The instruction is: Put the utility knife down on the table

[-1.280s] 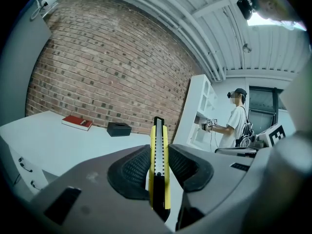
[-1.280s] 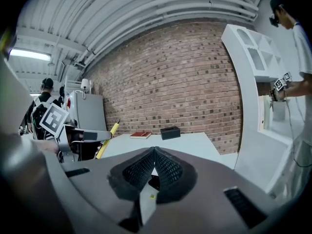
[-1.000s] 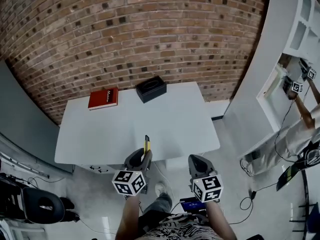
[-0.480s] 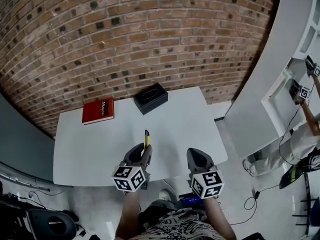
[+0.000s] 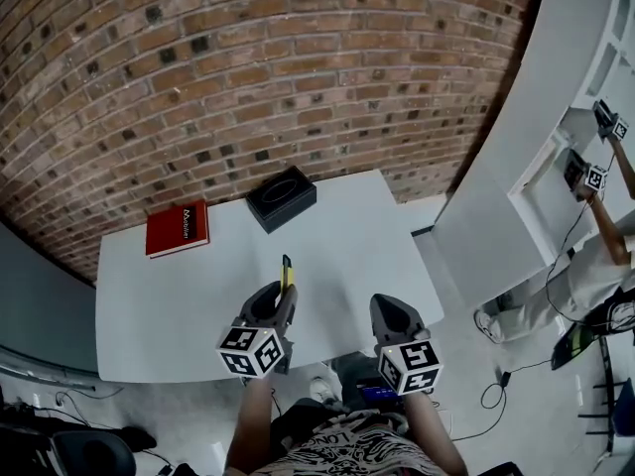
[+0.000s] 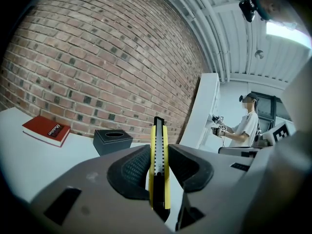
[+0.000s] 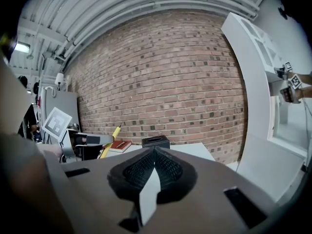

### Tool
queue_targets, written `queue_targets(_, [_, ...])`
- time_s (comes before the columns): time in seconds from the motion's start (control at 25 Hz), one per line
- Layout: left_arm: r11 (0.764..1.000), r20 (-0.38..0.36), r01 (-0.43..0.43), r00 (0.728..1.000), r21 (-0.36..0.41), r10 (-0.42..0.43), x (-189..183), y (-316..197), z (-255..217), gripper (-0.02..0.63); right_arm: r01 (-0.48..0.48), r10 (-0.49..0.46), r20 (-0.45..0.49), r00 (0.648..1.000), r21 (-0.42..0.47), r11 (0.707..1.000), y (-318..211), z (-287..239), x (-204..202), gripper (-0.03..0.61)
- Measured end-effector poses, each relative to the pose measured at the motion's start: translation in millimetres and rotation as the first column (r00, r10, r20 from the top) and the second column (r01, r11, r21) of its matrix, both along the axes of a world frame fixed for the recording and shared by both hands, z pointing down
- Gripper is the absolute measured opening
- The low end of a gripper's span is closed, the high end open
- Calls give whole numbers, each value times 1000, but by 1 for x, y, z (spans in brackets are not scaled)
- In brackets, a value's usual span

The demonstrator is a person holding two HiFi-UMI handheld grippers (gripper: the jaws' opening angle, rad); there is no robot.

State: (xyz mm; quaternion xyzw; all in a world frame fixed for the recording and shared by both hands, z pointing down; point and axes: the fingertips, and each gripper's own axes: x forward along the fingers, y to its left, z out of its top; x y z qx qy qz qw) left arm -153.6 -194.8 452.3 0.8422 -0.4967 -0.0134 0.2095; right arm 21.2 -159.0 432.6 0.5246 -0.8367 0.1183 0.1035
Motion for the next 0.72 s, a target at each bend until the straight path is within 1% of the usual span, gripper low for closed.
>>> queue_targets(0.16, [1000, 4, 2, 1000, -9, -2, 6, -15, 1, 118, 2, -2, -3, 1000, -8, 1000, -15, 1, 8, 2])
queue_targets(0.4, [999, 19, -5, 1000, -49, 6, 12, -33, 15, 118, -17, 17, 3, 1000, -33, 999, -41, 9, 19, 2])
queue_targets(0.72, [990, 34, -7, 999, -141, 12, 17, -49, 57, 118, -15, 13, -16, 1000, -114, 993, -58, 46, 24, 2])
